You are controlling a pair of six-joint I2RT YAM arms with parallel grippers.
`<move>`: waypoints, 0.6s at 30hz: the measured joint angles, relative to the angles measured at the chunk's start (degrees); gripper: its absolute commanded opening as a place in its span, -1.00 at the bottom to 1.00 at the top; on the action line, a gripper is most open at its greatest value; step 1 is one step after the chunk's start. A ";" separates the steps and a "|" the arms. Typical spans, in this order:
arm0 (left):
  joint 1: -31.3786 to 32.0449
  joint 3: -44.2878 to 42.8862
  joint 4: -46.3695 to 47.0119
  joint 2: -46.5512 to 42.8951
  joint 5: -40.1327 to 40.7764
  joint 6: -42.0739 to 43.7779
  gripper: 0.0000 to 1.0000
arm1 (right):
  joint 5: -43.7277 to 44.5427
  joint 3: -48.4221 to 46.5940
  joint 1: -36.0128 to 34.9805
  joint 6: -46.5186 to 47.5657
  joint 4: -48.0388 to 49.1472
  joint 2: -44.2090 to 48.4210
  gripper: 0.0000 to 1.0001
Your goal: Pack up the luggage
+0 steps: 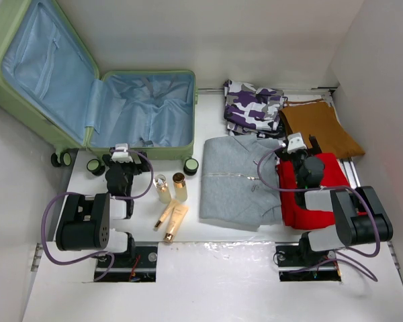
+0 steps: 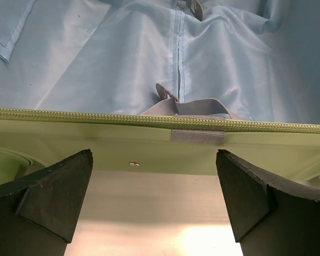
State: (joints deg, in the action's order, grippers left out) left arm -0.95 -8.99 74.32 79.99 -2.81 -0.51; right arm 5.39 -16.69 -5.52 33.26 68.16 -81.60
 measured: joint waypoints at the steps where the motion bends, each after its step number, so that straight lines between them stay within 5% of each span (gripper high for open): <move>1: 0.00 0.00 0.00 0.00 -0.02 0.00 0.98 | 0.00 0.00 0.00 0.00 0.00 0.00 1.00; 6: -0.02 -0.04 -1.70 -2.91 -2.14 0.13 0.98 | 0.50 -0.24 0.00 -0.04 -1.62 0.87 1.00; 11: -0.26 -10.67 -22.80 -19.87 -5.44 8.31 0.98 | 3.13 -9.14 0.00 -0.26 -17.59 8.15 1.00; 18: 0.39 -28.44 -45.03 -28.61 -0.04 15.43 0.98 | 9.51 -27.52 0.00 3.10 -34.99 11.98 1.00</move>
State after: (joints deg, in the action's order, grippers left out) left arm -0.56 -37.43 29.30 51.37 -2.85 14.92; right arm 14.90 -44.21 -5.52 36.36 33.17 -69.63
